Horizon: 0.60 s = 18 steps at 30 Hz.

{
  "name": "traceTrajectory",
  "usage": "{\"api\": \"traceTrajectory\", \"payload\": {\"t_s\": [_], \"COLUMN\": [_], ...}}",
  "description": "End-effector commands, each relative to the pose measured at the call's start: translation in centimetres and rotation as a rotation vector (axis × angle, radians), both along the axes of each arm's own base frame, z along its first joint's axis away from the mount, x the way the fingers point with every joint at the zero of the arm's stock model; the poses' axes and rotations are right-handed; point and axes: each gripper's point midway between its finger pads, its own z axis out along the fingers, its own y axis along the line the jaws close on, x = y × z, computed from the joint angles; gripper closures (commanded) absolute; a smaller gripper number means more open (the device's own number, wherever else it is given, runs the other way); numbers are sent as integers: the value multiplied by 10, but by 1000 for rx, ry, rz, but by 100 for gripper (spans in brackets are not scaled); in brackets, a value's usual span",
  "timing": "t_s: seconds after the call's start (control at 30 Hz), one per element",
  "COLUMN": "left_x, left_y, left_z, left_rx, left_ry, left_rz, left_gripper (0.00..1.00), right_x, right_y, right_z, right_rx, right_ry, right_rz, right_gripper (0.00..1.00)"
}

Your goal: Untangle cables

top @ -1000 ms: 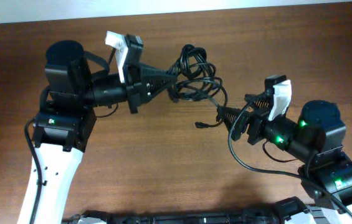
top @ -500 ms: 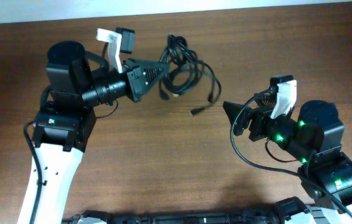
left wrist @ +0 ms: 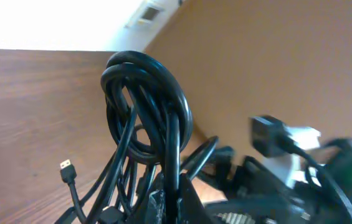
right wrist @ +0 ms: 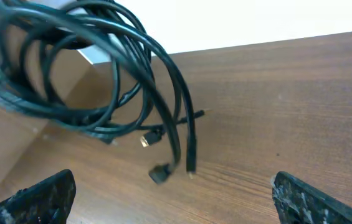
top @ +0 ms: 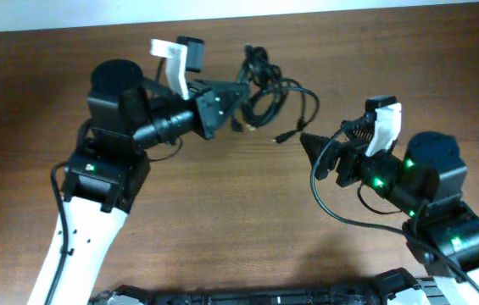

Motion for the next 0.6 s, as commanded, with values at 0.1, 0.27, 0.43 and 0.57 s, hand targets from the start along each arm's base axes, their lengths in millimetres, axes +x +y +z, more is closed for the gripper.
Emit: {"api": "traceTrajectory", "payload": {"t_s": [0.1, 0.27, 0.43, 0.57], "left_x": [-26, -38, -48, -65], "left_y": [-22, -34, -45, -52], "left_z": [15, 15, 18, 29], "left_rx": [-26, -31, -38, -82], "left_ry": [-32, -28, -29, -44], "left_rz": [-86, -129, -166, -266], "left_gripper": [100, 100, 100, 100], "right_x": [16, 26, 34, 46], "right_y": [8, 11, 13, 3], "right_z": [-2, -2, -11, -25], "right_rx": [3, 7, -10, -49], "right_ry": [0, -16, 3, 36], "right_rz": [22, 21, 21, -45], "right_gripper": [1, 1, 1, 1]}}
